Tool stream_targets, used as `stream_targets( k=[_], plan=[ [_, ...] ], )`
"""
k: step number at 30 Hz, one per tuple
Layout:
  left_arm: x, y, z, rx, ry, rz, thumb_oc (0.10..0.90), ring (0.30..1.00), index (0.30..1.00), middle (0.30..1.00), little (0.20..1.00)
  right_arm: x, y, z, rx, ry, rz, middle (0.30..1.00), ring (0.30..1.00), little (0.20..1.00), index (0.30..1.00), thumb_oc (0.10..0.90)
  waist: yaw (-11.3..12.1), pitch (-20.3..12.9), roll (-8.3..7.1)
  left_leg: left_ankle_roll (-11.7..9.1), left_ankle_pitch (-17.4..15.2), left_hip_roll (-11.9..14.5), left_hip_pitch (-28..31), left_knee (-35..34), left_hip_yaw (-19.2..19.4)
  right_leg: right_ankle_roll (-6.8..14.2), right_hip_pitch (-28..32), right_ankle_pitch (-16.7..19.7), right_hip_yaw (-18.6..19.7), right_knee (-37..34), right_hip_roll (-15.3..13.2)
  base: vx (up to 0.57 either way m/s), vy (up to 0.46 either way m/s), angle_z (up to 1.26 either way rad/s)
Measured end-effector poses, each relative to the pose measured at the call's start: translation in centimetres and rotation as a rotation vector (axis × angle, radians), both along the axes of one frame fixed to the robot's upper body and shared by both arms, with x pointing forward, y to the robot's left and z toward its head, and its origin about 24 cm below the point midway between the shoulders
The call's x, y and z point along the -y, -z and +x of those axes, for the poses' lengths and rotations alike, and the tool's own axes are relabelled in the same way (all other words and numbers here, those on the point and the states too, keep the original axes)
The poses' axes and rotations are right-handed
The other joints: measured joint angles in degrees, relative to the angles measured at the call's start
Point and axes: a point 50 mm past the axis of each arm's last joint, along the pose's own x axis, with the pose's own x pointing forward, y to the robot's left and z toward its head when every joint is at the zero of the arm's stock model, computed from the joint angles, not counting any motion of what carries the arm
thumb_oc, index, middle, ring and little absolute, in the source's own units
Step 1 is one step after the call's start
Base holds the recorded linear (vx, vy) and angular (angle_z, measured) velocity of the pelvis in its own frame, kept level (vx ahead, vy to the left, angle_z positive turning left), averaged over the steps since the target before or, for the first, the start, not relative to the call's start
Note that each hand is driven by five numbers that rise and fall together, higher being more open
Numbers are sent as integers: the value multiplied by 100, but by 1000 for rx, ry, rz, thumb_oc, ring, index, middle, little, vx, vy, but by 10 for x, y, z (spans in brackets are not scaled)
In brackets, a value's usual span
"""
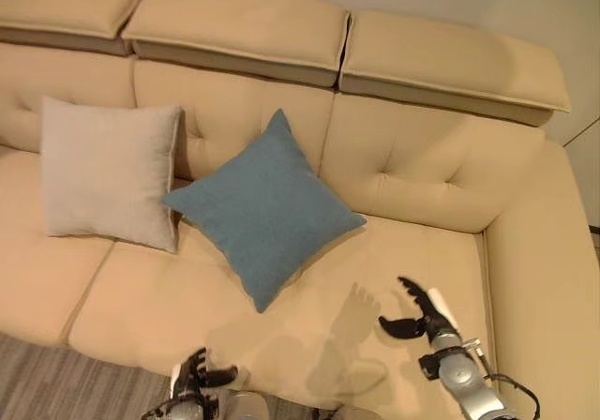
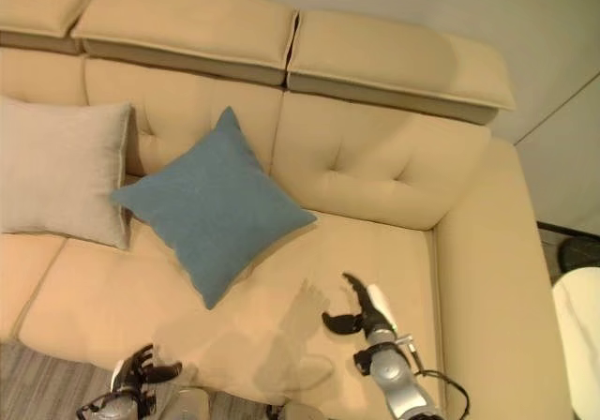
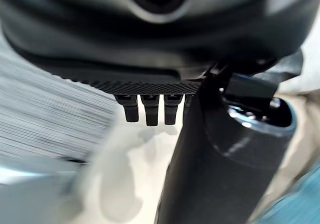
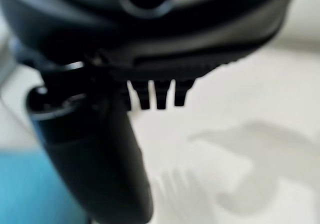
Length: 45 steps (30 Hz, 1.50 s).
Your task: Pick up all the scattered cushions and arrange them neatly on the sofa.
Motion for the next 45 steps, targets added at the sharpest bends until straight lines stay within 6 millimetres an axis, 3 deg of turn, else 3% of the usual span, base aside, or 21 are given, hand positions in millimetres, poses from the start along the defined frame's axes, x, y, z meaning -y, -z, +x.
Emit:
stream_targets(
  k=[1,2,3,5,6,9,11,12,15,18,20,23,30,35,38,39,40,41,45],
  plan=[
    [-8,-11,13,80,-55,-13,800,900,900,900,900,-2,-15,8,66,-25,-9,900,900,900,900,800,-29,-5,-94,6,-4,-68,-6,-1,43,60,-36,32,121,0,-80,-33,112,-25],
    [-13,-25,31,170,-87,-29,800,900,900,900,900,-1,-37,22,145,-58,-31,900,900,900,900,800,-91,-27,-102,102,-49,-112,-113,-3,56,170,-163,98,206,0,-129,-34,112,-17],
    [-17,-31,37,201,-90,-25,800,900,900,900,900,-1,-47,29,180,-70,-43,900,900,900,900,800,-99,-22,-96,134,-42,-124,-192,-3,76,201,-249,111,247,0,-147,-72,104,-11],
    [-22,-65,69,409,-111,-75,800,900,900,900,900,-5,-93,61,345,-89,-28,900,900,900,900,800,-110,-33,-111,245,66,-247,-574,-2,188,299,-672,193,315,0,-256,-87,93,-17],
    [-21,-72,77,457,-123,-96,800,900,900,900,900,-7,-105,69,382,-94,-23,900,900,900,900,800,-107,-33,-88,260,92,-278,-661,-2,200,311,-768,206,346,0,-283,-85,86,-12],
    [-8,-94,102,594,-137,-205,800,900,900,900,900,-17,-154,98,493,-151,-62,900,900,900,900,800,-69,-27,-15,318,168,-353,-947,8,304,356,-1099,344,444,1,-342,-67,61,-14],
    [17,-105,122,637,-56,-260,800,900,900,900,900,-20,-193,113,599,-139,-53,900,900,900,900,800,-10,-17,-4,323,249,-383,-1189,11,288,361,-1322,401,433,1,-368,-43,24,1],
    [20,-106,124,641,-58,-275,800,900,900,900,900,-24,-198,117,614,-130,-4,900,900,900,900,800,-23,-13,-11,323,253,-385,-1200,13,289,360,-1337,414,442,0,-368,-52,22,5],
    [56,-109,136,659,-23,-402,800,900,900,900,900,-38,-220,133,663,-109,184,900,900,900,900,800,6,8,-12,323,253,-401,-1381,56,292,370,-1497,435,436,1,-383,-43,35,-1],
    [74,-122,149,721,-41,-486,800,900,900,900,900,-59,-248,144,717,-137,318,900,900,900,900,800,7,293,-1,312,278,-397,-1505,81,292,358,-1610,482,439,2,-373,0,0,0],
    [80,-130,155,745,-42,-499,800,900,900,900,900,-70,-254,147,709,-170,341,900,900,900,900,800,55,329,14,300,288,-383,-1651,77,275,347,-1747,493,425,2,-355,0,0,0],
    [83,-132,156,764,-59,-526,800,900,900,900,900,-80,-245,151,653,-203,327,900,900,900,900,800,103,334,11,297,290,-371,-1776,75,251,344,-1865,496,413,2,-342,-5,-15,4],
    [91,-147,176,782,-29,-510,800,900,900,900,900,-97,-236,167,502,-288,154,900,900,900,900,800,140,490,-32,254,318,-382,-2042,119,45,348,-2008,501,223,2,-352,-8,-3,14],
    [91,-168,194,814,-19,-495,800,900,900,900,900,-120,-243,174,406,-396,69,900,900,900,900,800,143,554,-176,219,342,-373,-2345,218,-44,341,-2218,543,110,3,-337,17,-36,9],
    [89,-165,196,796,-23,-490,800,900,900,900,900,-118,-247,178,363,-403,58,900,900,900,900,800,139,544,-243,218,341,-382,-2395,261,-85,352,-2230,551,85,3,-332,14,-47,6],
    [90,-167,198,797,-23,-499,800,900,900,900,900,-122,-247,179,344,-416,73,844,844,844,844,762,137,543,-272,217,341,-382,-2422,272,-110,355,-2233,552,61,3,-330,17,-37,8],
    [90,-169,200,798,-20,-499,524,486,486,486,486,-119,-250,179,340,-413,70,481,481,481,481,521,119,538,-296,210,345,-387,-2466,296,-134,355,-2253,552,34,3,-334,-5,-7,9],
    [91,-171,201,803,-17,-500,400,300,300,300,300,-121,-251,179,334,-421,79,300,300,300,300,400,121,537,-322,204,349,-390,-2495,304,-141,355,-2275,553,14,4,-320,5,3,7],
    [89,-172,203,818,24,-508,400,300,300,300,300,-120,-251,179,322,-423,73,300,300,300,300,400,116,504,-440,202,349,-438,-2654,408,-172,373,-2368,568,-19,4,-323,-2,-10,4]
  ],
)
